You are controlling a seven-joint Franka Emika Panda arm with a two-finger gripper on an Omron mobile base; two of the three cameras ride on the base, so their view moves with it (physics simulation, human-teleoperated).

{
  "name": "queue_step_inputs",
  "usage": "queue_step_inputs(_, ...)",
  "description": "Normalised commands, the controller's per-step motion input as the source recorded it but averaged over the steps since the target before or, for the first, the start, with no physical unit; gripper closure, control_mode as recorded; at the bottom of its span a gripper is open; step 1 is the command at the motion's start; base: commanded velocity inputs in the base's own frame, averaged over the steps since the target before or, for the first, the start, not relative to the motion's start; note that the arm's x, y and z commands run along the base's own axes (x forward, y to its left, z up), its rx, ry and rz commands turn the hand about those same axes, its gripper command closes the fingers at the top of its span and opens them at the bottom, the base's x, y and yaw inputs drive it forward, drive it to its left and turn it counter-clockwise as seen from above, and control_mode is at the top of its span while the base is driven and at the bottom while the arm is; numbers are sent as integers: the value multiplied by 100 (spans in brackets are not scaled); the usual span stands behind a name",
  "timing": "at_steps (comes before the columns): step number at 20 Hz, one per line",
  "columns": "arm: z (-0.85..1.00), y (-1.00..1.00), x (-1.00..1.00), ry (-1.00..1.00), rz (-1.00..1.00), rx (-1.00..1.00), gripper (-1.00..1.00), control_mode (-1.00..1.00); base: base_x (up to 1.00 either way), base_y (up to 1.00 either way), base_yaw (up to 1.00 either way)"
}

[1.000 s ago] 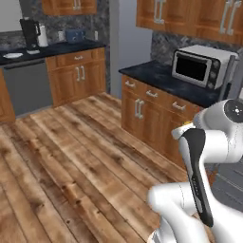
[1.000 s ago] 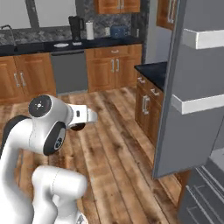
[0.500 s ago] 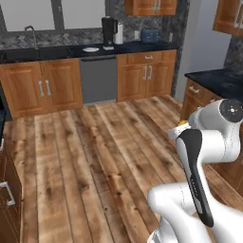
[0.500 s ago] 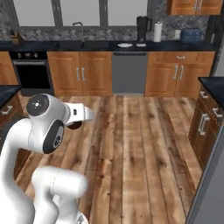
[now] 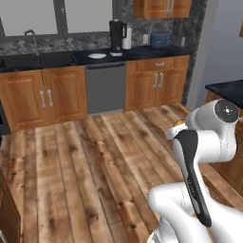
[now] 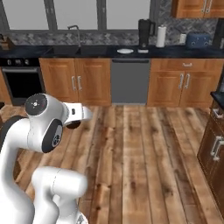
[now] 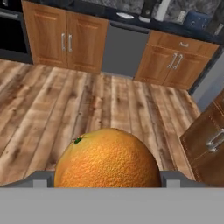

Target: Pick the kiwi and orange from the fridge and place them on the plate next to the blender to make a fruit smoothie.

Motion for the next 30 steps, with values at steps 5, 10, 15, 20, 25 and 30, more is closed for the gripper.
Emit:
queue_step_inputs(5, 0, 0, 0, 0, 0, 0, 100, 100, 100, 0, 0)
queue_step_inputs(10, 0, 0, 0, 0, 0, 0, 100, 100, 100, 0, 0)
queue_step_inputs(15, 0, 0, 0, 0, 0, 0, 100, 100, 100, 0, 1)
queue_step_inputs(20, 0, 0, 0, 0, 0, 0, 100, 100, 100, 0, 0)
queue_step_inputs(25, 0, 0, 0, 0, 0, 0, 100, 100, 100, -2, 2)
queue_step_inputs(30, 0, 0, 0, 0, 0, 0, 100, 100, 100, -40, 1)
